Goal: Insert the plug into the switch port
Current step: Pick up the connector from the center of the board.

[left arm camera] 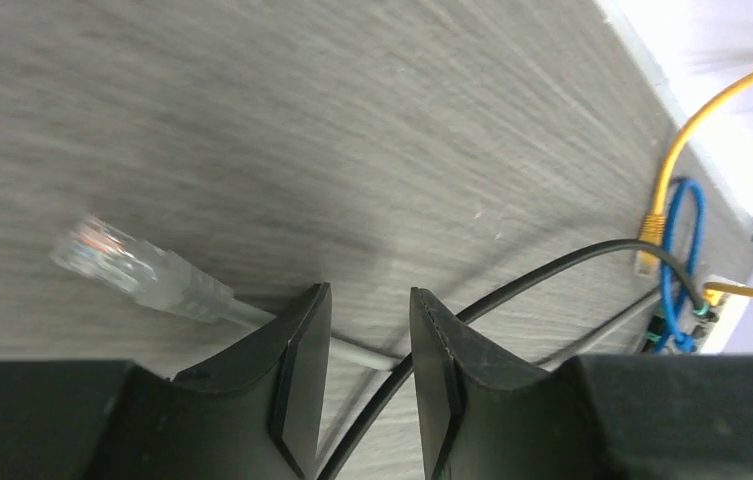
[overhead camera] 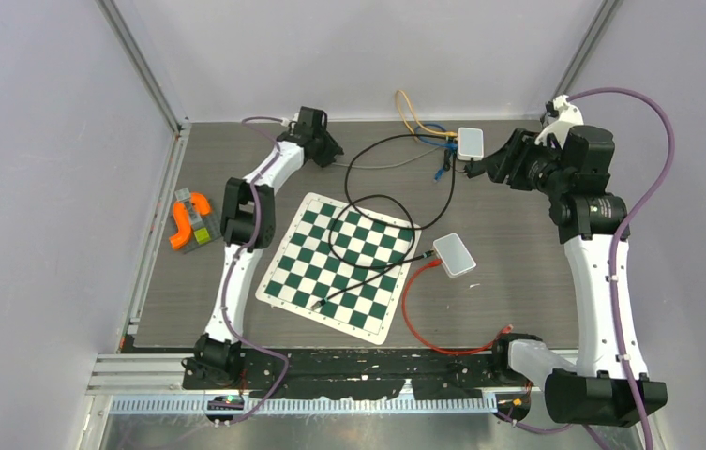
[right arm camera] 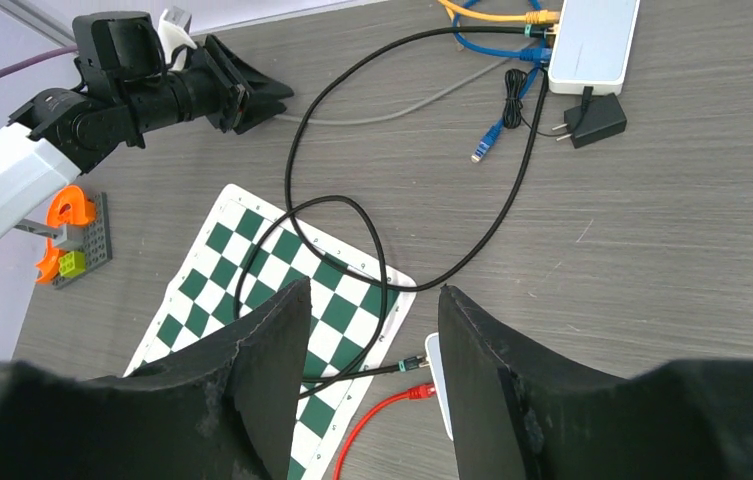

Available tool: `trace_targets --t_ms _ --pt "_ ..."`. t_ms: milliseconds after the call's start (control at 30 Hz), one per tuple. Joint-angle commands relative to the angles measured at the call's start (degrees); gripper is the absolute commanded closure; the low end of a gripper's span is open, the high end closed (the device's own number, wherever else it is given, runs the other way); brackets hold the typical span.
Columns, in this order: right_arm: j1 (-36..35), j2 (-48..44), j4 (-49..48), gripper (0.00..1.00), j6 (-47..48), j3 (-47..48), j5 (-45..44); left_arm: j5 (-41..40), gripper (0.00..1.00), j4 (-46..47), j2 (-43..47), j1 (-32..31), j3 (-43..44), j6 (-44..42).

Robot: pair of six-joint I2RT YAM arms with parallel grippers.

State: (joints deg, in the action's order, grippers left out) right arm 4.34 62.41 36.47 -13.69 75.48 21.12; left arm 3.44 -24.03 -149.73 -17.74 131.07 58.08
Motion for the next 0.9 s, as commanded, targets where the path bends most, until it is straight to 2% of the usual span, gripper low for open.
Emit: trace_targets --t_ms 0,367,567,667,800,867 --pt "-0.2 -2.5 0.1 0.43 0.1 2.1 0.7 -4.9 0.63 -6.3 6.7 1.3 -4.5 -4.0" --pt "-0.2 -4.0 0.1 0.43 0.0 1.6 0.9 -11.4 0.61 -11.2 10.3 1.7 -5.1 -9.7" --pt "-0.2 -4.1 0.1 0.43 0.0 1.3 1.1 -18.2 0.59 -11.9 13.5 1.6 -7.7 -8.0" --pt "-0.2 -4.4 0.1 0.43 0.1 1.3 1.2 -20.3 0.59 -15.3 13.1 2.0 -6.6 -7.5" --pt "-0.2 -4.3 0.1 0.43 0.3 1.4 0.9 -23.1 0.59 -17.0 15.0 2.0 -8.7 -4.0" --pt "-0.2 -4.1 0.0 0.43 0.0 1.3 1.2 -25.4 0.58 -18.7 16.2 1.9 -9.7 1.0"
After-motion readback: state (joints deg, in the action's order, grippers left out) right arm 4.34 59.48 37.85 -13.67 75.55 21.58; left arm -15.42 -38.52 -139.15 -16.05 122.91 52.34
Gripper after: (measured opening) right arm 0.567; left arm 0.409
